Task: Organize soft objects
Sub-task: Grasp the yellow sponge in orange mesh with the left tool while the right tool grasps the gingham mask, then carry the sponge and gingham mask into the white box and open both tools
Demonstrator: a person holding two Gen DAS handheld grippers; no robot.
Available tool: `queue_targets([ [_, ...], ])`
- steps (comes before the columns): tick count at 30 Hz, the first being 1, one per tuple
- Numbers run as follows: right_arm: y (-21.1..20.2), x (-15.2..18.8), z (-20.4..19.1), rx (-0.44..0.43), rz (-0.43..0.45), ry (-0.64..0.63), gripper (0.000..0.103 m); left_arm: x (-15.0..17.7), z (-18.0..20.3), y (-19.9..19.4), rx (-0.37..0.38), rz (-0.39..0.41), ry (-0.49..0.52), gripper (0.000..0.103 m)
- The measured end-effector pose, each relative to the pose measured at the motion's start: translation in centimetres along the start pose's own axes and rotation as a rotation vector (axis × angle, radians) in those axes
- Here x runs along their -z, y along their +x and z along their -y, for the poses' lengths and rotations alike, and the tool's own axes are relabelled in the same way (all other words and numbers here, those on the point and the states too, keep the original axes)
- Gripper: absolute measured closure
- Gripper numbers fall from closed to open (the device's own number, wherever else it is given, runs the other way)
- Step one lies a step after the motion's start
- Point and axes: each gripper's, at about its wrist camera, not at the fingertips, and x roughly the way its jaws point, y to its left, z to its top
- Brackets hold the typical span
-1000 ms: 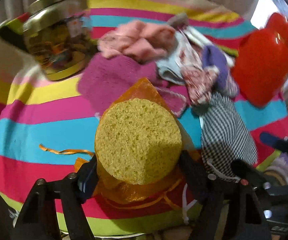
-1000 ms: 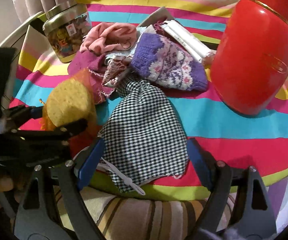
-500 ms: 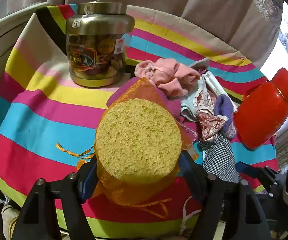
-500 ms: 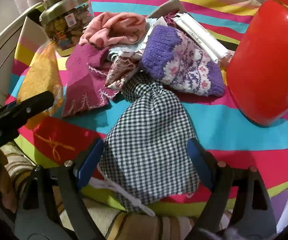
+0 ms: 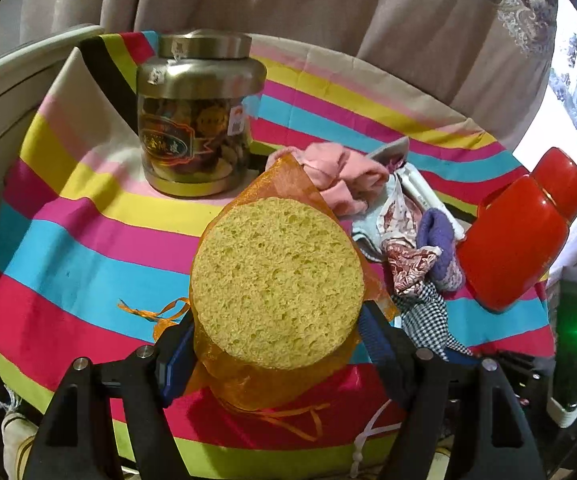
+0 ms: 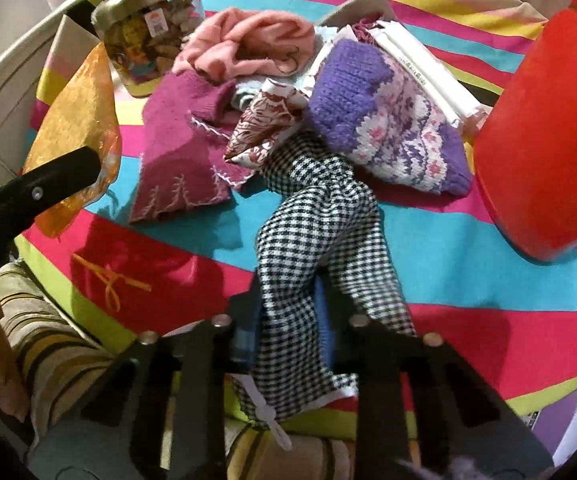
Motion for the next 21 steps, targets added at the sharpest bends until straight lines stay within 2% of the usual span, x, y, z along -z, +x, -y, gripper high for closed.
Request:
queue_targets([
  [4,-2.6,1.3,0.5,-0.052,0.064,0.002,0.086,0.1,0.3,-1.1,-0.016,0.041,0.007,0.027],
  [11,-6.1,2.6,1.2,-0.084,0.153,0.023,0.087,0.1,1.7,-3.9,-0.037,0.133,0.035,0.027],
  [15,-8.4,3.4,2.1,-0.093,0.204,0.055,0.088,0.1,2.7,-5.4,-0.021,0.167,0.049,0.028],
  [21,-11.4,4.5,3.7,-0.068,0.270,0.097,0.088,0.7,5.3,-7.1,0.037,0.171,0.065,0.028],
])
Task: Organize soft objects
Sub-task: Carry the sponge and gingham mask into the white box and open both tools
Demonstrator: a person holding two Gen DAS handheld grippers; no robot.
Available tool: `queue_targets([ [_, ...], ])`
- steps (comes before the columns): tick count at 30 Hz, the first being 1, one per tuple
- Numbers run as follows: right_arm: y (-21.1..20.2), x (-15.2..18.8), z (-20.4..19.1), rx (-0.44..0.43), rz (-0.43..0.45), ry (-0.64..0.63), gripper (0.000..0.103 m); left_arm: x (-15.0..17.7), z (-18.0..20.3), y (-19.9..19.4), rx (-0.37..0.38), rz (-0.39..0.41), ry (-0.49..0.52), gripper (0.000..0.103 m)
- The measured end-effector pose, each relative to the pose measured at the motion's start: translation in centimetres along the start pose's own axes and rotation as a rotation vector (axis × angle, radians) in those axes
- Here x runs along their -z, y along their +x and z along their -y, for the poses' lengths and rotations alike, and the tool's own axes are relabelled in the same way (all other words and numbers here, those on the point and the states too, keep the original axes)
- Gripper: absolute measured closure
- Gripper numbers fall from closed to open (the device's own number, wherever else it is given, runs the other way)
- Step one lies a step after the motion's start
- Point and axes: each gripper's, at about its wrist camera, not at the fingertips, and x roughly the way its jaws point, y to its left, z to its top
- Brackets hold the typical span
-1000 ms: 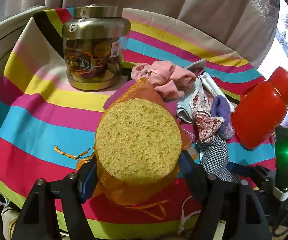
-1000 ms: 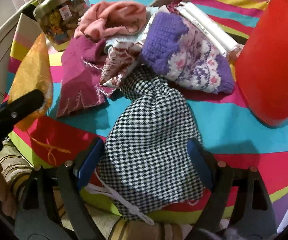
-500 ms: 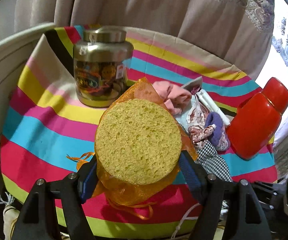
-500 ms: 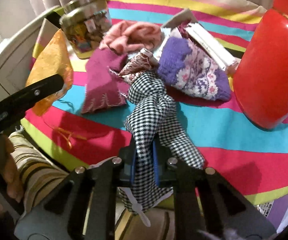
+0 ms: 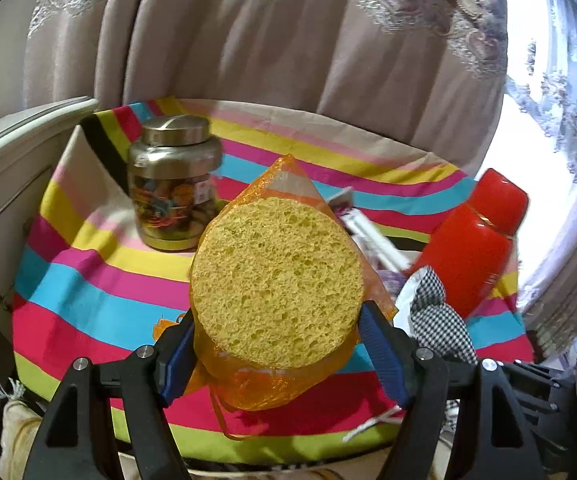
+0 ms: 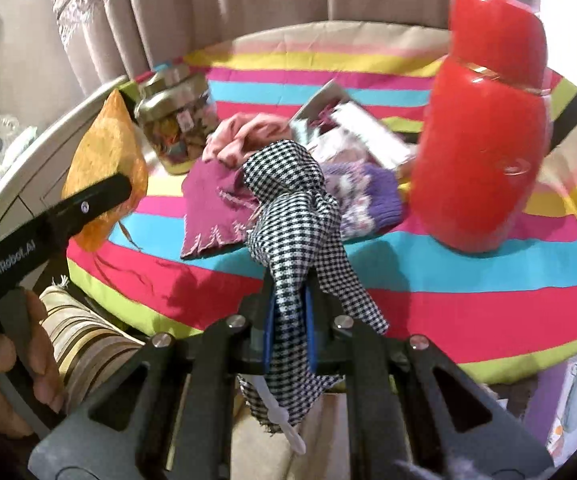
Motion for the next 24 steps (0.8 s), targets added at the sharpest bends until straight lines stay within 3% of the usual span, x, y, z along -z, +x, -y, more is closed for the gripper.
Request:
queue_targets([
  [12,-6.3,1.8,6.2,0.070,0.061,0.139,0.088,1.1,9.1,-1.7,0.178,-0.034,0.108,0.028],
  [24,-14.2,6.2,16.8,0.259,0.100,0.302,0.088,3.9,20.8,-2.4,0.385,-0.121,0.261,0.028],
])
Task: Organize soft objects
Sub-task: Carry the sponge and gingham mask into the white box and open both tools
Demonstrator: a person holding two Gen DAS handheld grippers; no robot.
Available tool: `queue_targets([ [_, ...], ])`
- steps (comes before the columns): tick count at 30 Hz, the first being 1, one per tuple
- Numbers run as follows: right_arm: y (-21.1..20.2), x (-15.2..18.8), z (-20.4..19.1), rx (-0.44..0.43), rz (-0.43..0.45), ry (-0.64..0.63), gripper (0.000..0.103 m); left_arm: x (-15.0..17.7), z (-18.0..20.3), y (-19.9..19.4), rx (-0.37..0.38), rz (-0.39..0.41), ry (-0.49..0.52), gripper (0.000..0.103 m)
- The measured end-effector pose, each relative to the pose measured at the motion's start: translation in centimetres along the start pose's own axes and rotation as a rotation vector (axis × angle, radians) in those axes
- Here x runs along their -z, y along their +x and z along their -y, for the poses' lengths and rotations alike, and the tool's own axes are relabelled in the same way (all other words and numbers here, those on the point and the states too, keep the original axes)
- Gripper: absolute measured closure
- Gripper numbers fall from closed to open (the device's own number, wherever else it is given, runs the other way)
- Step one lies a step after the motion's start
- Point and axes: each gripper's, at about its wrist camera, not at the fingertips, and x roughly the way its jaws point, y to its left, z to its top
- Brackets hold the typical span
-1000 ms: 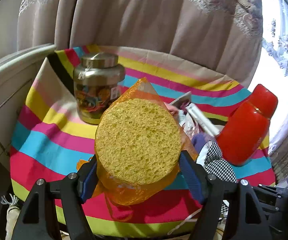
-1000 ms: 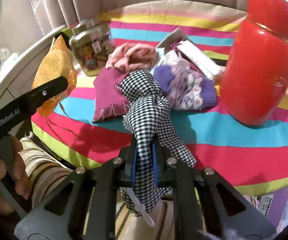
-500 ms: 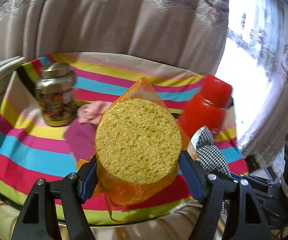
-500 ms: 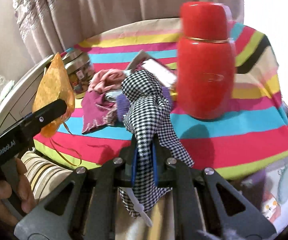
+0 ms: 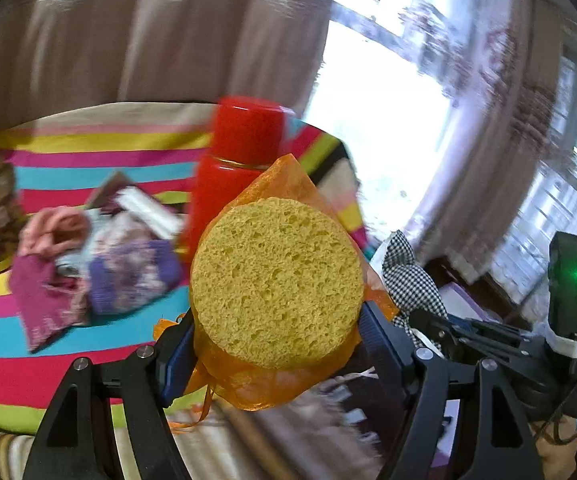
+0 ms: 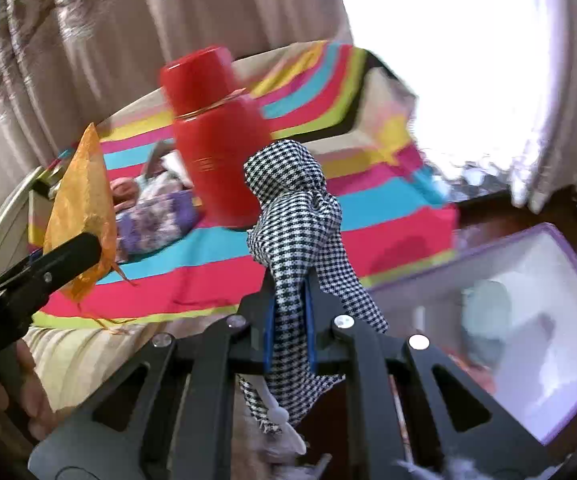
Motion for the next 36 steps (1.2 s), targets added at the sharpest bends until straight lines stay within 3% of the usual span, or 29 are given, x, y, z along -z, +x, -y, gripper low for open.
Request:
queue_targets([
  [14,-3.8,0.9,10.4,0.215,0.025,0.104,0.088,0.8,10.5,4.0,0.208,-0.100,0.128,0.027],
  [21,-5.6,1.3,13.2,0.268,0.043,0.167,0.086,1.1,13.5,5.0,0.375,-0.155,0.164,0.022],
  [23,-5.6,1.5,14.0,0.283,0.031,0.202,0.073,1.2,13.8,5.0,0.378,-0.152,0.178,0.018],
  [25,-5.7,1.6,14.5,0.293,0.028,0.222,0.046,1.0,13.6,4.9,0.384,-0.151,0.177,0.018],
  [36,-5.4,0.8,12.2,0.265,0.037,0.146,0.043,0.1,9.6,3.8,0.304,-0.109,0.124,0.018],
])
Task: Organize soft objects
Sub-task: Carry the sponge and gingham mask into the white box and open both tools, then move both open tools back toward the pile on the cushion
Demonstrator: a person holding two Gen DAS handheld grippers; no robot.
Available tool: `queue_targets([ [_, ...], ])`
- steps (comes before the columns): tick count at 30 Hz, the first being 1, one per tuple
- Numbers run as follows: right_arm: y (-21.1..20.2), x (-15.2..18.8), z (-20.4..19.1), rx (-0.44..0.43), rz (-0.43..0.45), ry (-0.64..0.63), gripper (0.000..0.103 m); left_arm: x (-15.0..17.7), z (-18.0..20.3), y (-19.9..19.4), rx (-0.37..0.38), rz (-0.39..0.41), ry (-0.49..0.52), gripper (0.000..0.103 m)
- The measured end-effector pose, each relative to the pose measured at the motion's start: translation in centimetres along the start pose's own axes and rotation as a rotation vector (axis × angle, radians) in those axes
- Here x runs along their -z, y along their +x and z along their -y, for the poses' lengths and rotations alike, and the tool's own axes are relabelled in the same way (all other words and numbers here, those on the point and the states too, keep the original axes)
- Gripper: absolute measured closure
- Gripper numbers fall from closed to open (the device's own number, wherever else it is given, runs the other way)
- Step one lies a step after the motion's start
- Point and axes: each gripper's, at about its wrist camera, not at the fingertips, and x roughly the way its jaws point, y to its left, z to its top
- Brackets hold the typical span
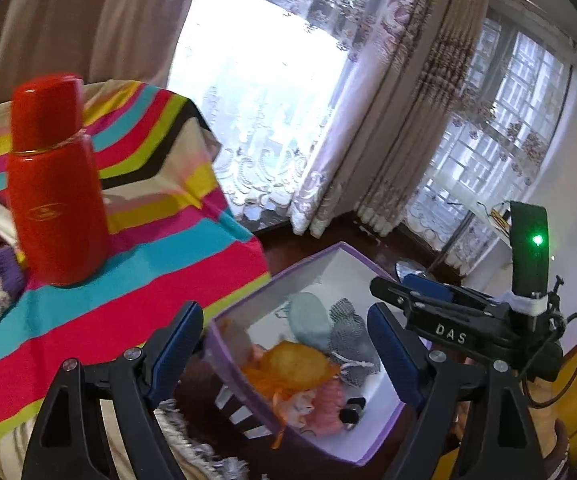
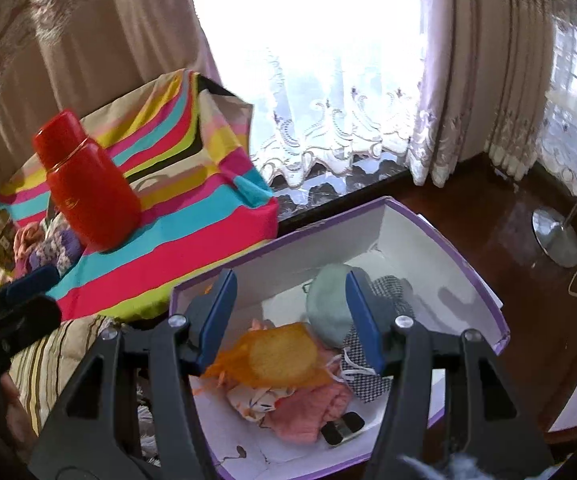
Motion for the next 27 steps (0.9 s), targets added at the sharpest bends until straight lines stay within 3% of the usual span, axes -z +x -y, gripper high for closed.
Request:
queue_targets([
  [12,-0.4,0.2,-6.5,-0.072,-0.016,-0.122,0.043,-0.2,-7.4,-5.8,-0.149,0.100,-0.030,0.018],
  [16,-0.3,0.4,-9.2,-0.091,-0.027,-0.166,0.042,0.4,-10.7,-8.3,-0.210,0.129,-0.092,0.018],
  [27,-0.3,1.0,-18.4,-0.202,-0.036,-0.290,0.042,1.6,-15.5,-13.0,-0.305,0.182,-0.164,0.018],
])
